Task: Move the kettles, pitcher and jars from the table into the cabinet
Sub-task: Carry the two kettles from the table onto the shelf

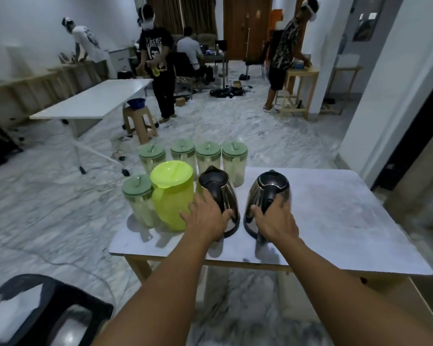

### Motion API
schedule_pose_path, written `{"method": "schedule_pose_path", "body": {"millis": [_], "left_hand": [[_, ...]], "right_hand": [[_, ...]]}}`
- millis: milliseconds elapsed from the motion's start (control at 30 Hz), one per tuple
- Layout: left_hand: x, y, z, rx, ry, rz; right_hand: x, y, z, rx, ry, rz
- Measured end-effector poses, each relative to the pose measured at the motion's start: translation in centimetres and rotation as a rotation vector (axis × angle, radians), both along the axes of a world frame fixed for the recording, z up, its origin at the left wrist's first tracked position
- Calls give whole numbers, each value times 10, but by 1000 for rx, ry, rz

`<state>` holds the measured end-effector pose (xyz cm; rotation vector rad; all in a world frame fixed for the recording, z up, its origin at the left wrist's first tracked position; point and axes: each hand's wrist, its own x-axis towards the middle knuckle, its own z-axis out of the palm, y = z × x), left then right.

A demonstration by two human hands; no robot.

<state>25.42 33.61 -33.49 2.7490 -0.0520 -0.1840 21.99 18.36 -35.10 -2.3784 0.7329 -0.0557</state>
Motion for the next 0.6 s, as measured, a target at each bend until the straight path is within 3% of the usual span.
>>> {"method": "schedule_pose_path", "body": {"millis": [233,467,600], "left_hand": [[69,-6,-39,-437,198,203],[92,-21,-63,-776,239,334],[92,-25,-65,-836,249,340]], "right_hand": [[54,3,-29,344,-60,-485],[71,5,-46,457,-169,-646],[70,8,-45,476,-190,-644]]}}
